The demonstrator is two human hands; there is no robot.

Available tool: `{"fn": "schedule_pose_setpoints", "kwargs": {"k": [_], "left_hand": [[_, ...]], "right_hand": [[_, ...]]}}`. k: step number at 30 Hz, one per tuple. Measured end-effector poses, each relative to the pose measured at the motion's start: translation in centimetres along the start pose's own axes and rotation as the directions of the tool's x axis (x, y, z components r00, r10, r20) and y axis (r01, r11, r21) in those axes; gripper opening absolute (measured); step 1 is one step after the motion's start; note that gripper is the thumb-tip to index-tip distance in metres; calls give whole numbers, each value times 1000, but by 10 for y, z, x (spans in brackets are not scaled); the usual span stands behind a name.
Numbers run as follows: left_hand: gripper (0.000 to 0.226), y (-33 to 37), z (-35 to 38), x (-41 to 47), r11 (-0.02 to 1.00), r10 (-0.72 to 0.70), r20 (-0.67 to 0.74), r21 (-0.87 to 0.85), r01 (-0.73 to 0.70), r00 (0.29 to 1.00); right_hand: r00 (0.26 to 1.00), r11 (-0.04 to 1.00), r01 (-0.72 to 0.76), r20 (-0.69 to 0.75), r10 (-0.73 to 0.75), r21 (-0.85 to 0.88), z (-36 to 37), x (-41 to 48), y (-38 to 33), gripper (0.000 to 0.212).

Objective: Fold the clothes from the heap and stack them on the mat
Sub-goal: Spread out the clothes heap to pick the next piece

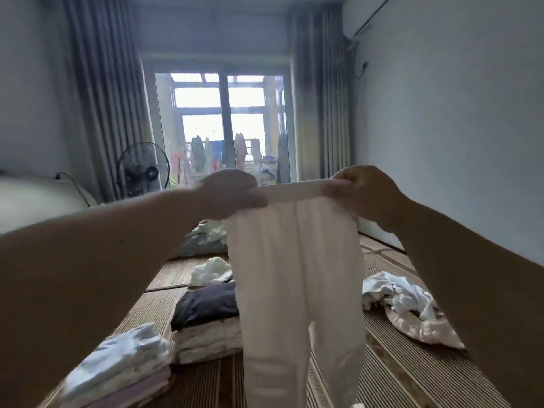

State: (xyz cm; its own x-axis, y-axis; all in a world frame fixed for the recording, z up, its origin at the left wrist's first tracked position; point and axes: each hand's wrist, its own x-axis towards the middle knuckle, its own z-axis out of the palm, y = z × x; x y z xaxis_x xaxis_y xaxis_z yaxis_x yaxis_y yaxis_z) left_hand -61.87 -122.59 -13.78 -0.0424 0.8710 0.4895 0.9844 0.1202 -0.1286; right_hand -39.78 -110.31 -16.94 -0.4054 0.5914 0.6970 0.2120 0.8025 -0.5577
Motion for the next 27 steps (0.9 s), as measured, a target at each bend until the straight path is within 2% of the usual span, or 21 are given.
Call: {"fn": "schedule_pose_setpoints", "kwargs": {"k": [4, 8, 10, 13, 16, 17, 19, 20, 22, 23, 25, 27], "left_hand": [[41, -7, -25, -30, 997, -70, 24, 31, 70, 997], [54, -8, -45, -53, 981, -175, 69, 100, 168, 982], [54, -11, -55, -61, 972, -229, 80, 80, 223, 970], [46, -18, -68, -69, 922, -374, 54, -86, 377, 926], [35, -18, -75, -71, 770, -563, 62, -323, 550, 824], [33, -17, -77, -71, 712, -598, 90, -397, 579, 796], [33, -13, -79, -70, 695, -580, 117, -446, 564, 807], [33, -11, -80, -71, 743, -547, 117, -389, 544, 829], [42, -9, -85, -76, 897, -418, 121, -105, 430, 900], [48, -10, -87, -79, 941, -339, 111, 42, 337, 934], [43, -16, -92, -84, 966, -232, 124, 147, 213, 965], [28, -19, -98, -91, 966, -157, 154, 228, 119, 976]], "right_hand": [[998, 999, -42, 48, 43, -9, 7, -10, -38, 32], [993, 990, -103, 59, 97, 93, 17, -14, -70, 23], [993, 988, -109, 60, 103, 109, 23, -15, -84, 21], [986, 965, -162, 67, 151, 207, 28, -16, -101, 32], [972, 910, -232, 129, 199, 345, 35, -15, -114, 25], [967, 905, -249, 143, 211, 345, 38, -15, -120, 21], [972, 919, -221, 144, 183, 327, 44, -16, -129, 19], [980, 928, -182, 137, 144, 326, 46, -16, -132, 19], [988, 956, -97, 139, 60, 279, 45, -17, -137, 26], [988, 974, -56, 154, 22, 221, 42, -18, -138, 27], [976, 997, 36, 210, -50, 70, 32, -19, -138, 17], [969, 996, 89, 233, -87, 1, 22, -18, -135, 9]]}}
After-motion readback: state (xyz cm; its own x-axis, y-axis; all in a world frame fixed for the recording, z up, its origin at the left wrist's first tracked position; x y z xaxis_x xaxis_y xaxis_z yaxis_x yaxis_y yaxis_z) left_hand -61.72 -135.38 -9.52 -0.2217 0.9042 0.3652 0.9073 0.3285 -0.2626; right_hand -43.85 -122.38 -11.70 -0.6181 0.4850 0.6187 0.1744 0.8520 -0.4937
